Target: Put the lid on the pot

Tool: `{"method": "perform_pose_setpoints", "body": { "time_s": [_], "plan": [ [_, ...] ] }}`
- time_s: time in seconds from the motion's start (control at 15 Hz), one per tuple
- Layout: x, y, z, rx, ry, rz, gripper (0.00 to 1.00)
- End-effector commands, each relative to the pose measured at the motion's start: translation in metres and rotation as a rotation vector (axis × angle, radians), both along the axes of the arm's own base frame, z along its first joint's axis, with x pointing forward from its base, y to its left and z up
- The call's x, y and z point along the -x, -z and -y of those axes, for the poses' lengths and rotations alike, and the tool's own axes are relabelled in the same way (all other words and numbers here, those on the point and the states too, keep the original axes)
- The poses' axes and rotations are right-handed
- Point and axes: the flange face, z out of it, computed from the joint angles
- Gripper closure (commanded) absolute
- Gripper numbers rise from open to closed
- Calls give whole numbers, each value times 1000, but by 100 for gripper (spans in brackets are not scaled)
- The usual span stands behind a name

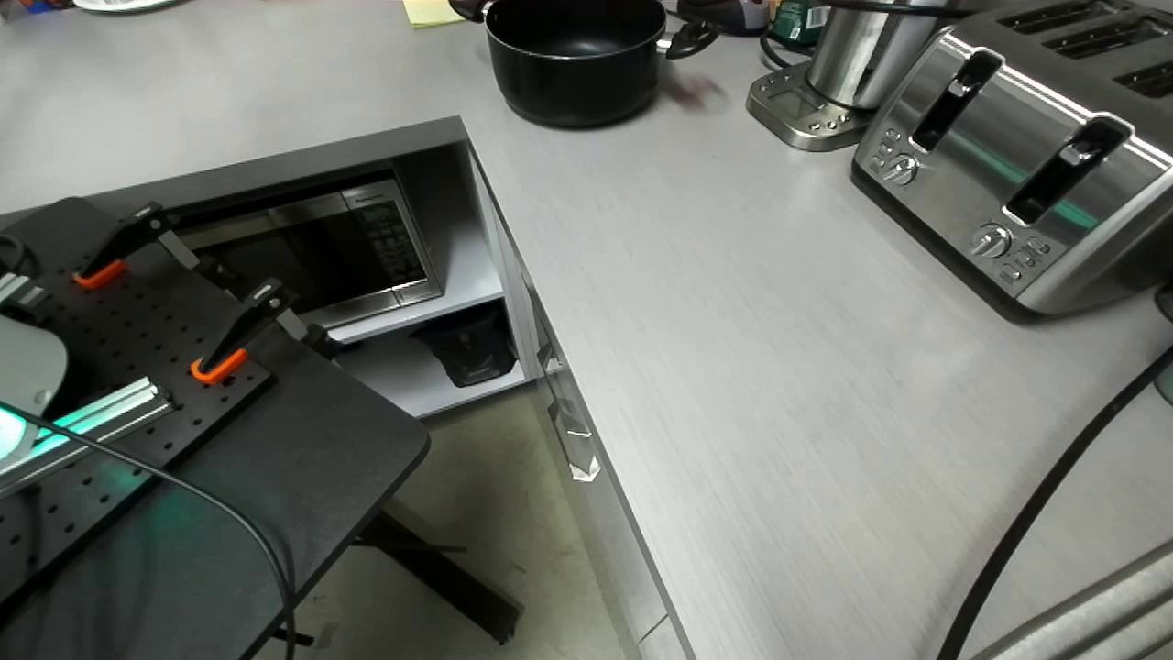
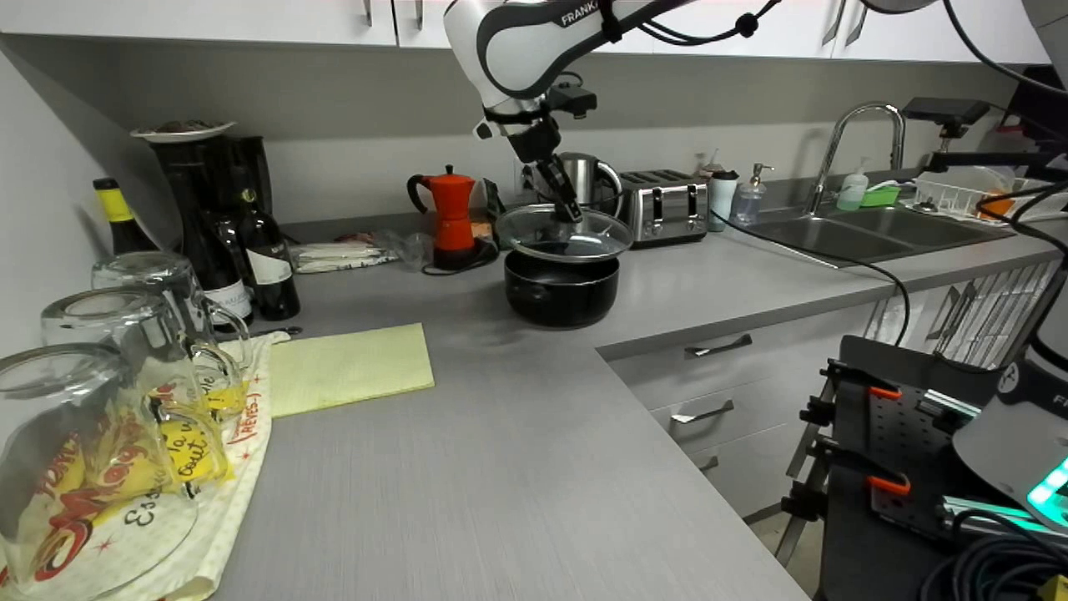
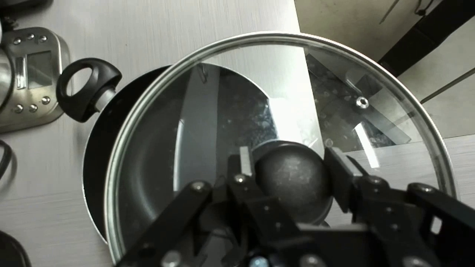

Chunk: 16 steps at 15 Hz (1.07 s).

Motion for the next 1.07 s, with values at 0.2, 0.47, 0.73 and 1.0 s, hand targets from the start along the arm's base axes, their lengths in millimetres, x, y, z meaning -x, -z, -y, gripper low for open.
{"method": "perform_pose_setpoints", "body": {
  "time_s": [0.2, 0.47, 0.73, 1.0],
  "plan": [
    [-22, 7, 52, -37, 149, -38, 75],
    [-27, 15, 75, -53, 208, -49, 75],
    [-30, 20, 93, -66, 257, -53, 75],
    [-36, 25, 105, -74, 298, -27, 75]
  ]
}}
